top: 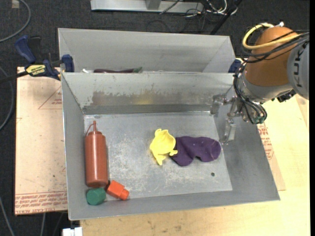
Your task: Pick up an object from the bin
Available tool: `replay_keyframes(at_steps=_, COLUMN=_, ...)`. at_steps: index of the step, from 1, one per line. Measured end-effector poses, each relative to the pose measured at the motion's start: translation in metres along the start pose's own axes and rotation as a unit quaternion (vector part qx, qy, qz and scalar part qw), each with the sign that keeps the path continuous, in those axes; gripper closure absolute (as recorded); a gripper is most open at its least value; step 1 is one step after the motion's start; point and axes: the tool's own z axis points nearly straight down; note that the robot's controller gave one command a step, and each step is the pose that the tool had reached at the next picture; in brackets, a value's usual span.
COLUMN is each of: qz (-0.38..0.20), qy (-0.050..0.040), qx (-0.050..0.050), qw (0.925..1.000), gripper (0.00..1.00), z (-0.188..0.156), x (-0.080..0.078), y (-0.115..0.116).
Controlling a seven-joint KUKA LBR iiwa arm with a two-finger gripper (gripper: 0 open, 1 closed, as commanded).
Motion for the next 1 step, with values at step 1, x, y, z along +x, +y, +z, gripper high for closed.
replay_keyframes(at_steps=1, qz=-0.001, qy=-0.0040, qx=0.001, qw=1.0000, gripper=0.00, z=-0.0050, x=-0.0018, y=0.0003)
